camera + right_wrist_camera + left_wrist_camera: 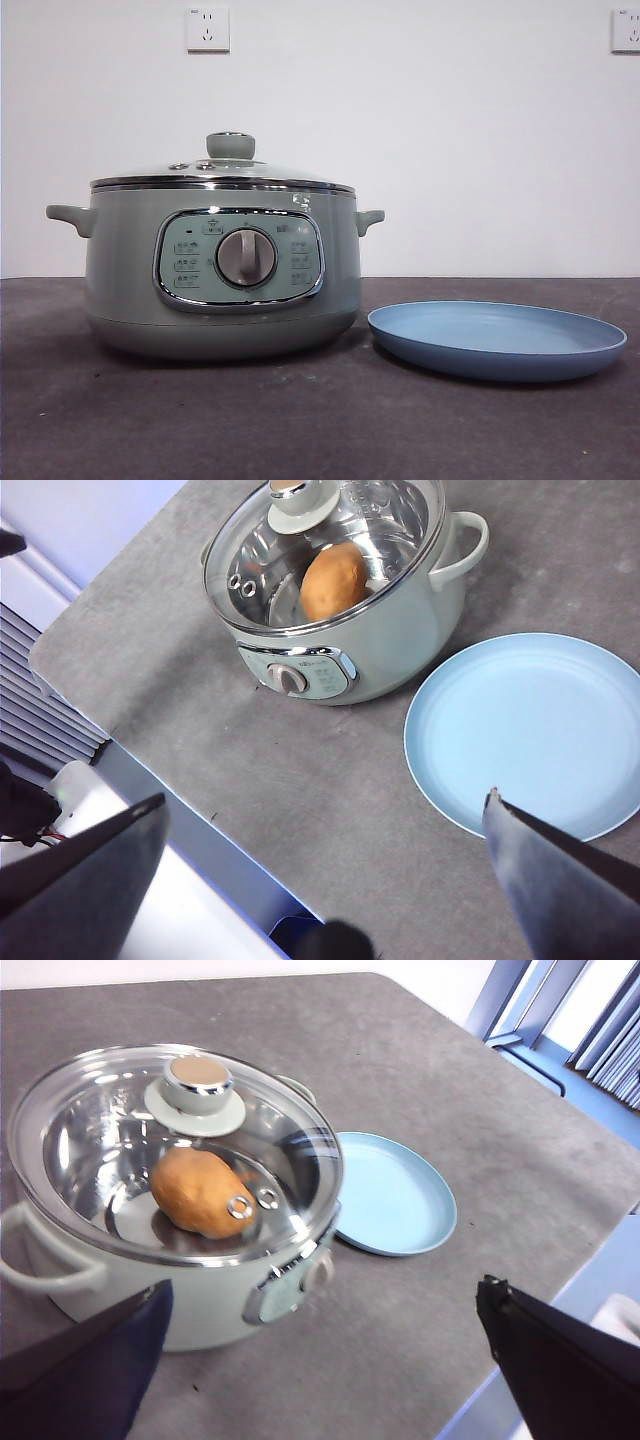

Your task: Take the potato out from the steamer,put the potato on the plate,close the lid

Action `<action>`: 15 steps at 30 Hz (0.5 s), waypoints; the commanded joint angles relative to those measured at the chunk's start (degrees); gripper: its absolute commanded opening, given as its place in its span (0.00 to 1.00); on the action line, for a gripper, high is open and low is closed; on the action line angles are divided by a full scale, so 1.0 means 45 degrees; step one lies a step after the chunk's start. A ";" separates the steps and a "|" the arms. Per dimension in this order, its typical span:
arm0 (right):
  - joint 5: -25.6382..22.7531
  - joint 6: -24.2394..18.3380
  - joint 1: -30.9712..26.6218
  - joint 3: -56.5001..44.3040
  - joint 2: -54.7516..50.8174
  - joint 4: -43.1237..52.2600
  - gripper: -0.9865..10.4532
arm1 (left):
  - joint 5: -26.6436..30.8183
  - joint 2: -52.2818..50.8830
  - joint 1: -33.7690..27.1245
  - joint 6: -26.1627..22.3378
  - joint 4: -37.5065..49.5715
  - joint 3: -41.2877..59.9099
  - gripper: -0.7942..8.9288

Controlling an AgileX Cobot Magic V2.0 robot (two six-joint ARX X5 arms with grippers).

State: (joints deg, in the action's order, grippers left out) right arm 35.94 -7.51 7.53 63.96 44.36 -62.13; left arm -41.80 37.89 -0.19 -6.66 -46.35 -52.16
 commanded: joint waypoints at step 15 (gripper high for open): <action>0.0029 0.0034 0.0034 0.0000 0.0087 0.0053 0.63 | 0.3215 0.6688 0.3060 -0.0641 0.3041 -0.3599 0.77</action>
State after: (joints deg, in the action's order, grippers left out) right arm 35.94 -7.49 7.55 63.96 44.69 -62.13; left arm -28.18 66.24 12.95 -7.94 -33.19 -67.79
